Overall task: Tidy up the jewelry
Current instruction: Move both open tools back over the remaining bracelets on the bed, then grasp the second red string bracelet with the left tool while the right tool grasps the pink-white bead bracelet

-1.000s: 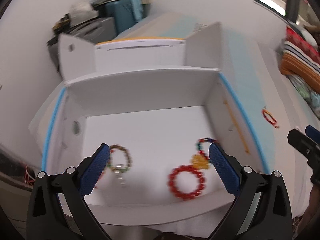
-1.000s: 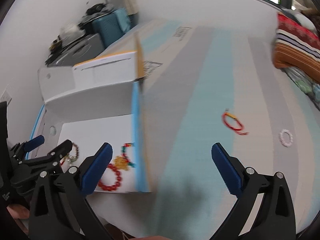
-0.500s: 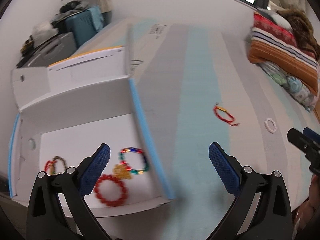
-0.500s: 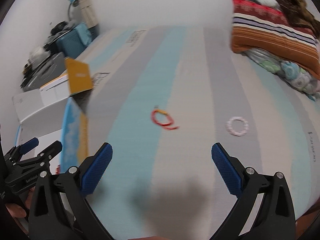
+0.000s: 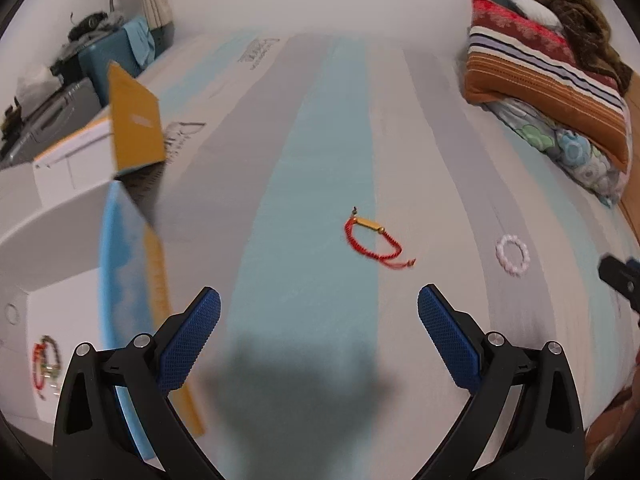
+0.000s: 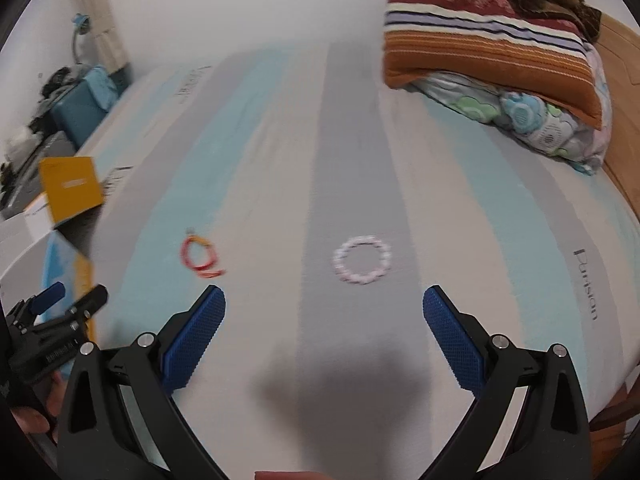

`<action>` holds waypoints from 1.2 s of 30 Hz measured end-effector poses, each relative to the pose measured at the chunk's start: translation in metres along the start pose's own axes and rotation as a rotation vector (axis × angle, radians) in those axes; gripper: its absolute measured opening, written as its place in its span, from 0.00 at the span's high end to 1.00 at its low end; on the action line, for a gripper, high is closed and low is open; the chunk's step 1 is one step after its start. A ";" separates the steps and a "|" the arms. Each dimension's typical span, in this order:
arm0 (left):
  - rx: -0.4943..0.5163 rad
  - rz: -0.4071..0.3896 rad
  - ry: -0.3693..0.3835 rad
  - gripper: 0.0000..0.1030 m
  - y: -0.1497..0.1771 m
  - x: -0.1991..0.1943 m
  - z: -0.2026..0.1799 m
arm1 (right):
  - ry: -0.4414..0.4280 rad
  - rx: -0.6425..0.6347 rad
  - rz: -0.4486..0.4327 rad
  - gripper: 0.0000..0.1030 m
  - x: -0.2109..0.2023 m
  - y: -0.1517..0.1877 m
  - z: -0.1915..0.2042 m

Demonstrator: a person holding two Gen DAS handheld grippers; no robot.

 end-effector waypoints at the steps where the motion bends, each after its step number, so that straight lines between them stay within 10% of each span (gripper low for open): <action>1: -0.009 0.010 -0.005 0.06 -0.003 0.012 -0.004 | -0.002 0.007 0.006 0.07 0.006 0.000 -0.005; 28: 0.014 0.094 -0.087 0.07 -0.039 0.160 -0.055 | -0.077 0.099 0.115 0.15 0.163 0.005 -0.046; 36: 0.016 0.137 -0.115 0.23 -0.040 0.183 -0.058 | -0.076 0.126 0.159 0.46 0.181 0.008 -0.050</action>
Point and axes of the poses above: each gripper's, at about its wrist camera, not at the fingertips, and x roughly the way its jaws point, z to its left, y to its underside, the point moved 1 cm from there along x, roughly the way its jaws point, and after that the axes turned 7 degrees about -x, right-handed, at the moved point
